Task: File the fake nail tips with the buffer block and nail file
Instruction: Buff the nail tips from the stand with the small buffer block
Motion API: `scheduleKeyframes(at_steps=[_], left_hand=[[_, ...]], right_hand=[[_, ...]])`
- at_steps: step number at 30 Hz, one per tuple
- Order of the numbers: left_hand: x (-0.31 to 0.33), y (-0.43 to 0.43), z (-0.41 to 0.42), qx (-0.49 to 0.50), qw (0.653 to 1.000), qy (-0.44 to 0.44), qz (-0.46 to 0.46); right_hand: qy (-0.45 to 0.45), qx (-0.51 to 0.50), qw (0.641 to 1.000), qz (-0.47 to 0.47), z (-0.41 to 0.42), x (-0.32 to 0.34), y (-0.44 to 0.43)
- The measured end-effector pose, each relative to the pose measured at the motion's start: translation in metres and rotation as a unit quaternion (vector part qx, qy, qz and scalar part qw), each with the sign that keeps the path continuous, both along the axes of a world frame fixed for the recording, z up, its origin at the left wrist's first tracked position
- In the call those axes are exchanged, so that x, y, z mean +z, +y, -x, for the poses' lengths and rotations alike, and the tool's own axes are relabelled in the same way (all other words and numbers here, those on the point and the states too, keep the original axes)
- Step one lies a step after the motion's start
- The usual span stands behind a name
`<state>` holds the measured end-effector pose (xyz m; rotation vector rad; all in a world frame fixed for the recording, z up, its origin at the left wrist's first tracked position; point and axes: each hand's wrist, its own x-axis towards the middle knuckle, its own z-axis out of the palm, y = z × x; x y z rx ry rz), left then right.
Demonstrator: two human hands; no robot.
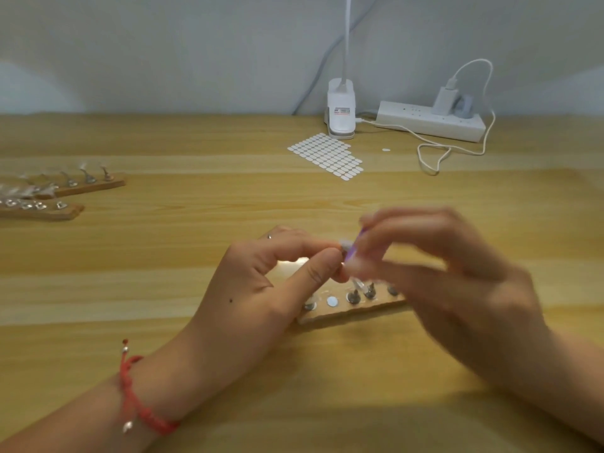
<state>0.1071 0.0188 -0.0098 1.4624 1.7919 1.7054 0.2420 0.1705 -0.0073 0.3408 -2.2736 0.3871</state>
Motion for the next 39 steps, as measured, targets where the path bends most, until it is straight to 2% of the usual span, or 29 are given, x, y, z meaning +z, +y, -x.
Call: scheduleKeyframes(at_steps=[2, 6, 11, 14, 17, 21, 24, 28, 31, 35, 39], left_hand=[[0.001, 0.000, 0.000, 0.002, 1.000, -0.013, 0.000], [0.001, -0.002, -0.002, -0.009, 1.000, 0.012, 0.005], [0.002, -0.002, -0.002, -0.008, 1.000, -0.003, 0.005], [0.002, -0.001, -0.001, -0.001, 1.000, -0.018, 0.006], [0.002, -0.001, -0.001, 0.002, 1.000, -0.026, 0.000], [0.001, -0.001, -0.001, 0.001, 1.000, -0.030, -0.001], [0.002, -0.001, -0.001, 0.003, 0.999, -0.050, -0.007], [0.002, -0.001, -0.002, 0.000, 1.000, -0.026, 0.001], [0.002, -0.001, -0.002, -0.007, 0.999, -0.049, -0.008], [0.002, 0.000, 0.000, -0.014, 0.999, -0.034, 0.013], [0.003, -0.001, 0.000, -0.038, 0.997, -0.061, 0.022]], right_hand=[[-0.010, 0.020, 1.000, -0.001, 0.001, -0.001, -0.003], [0.013, -0.018, 1.000, 0.010, 0.002, 0.000, 0.007], [0.032, -0.018, 0.999, 0.038, 0.001, 0.004, 0.011], [0.041, -0.032, 0.998, 0.021, 0.003, 0.006, 0.008], [0.009, 0.004, 1.000, -0.003, 0.001, -0.001, 0.000], [-0.004, 0.006, 1.000, 0.021, 0.001, 0.000, 0.002], [-0.011, 0.022, 0.999, -0.026, 0.000, 0.000, -0.002], [0.010, -0.014, 1.000, -0.010, 0.001, 0.003, 0.002], [0.009, 0.002, 0.999, -0.039, 0.001, 0.001, -0.002], [0.034, -0.030, 0.998, -0.041, 0.003, 0.005, 0.007], [0.036, -0.035, 0.997, -0.061, 0.002, 0.003, 0.010]])
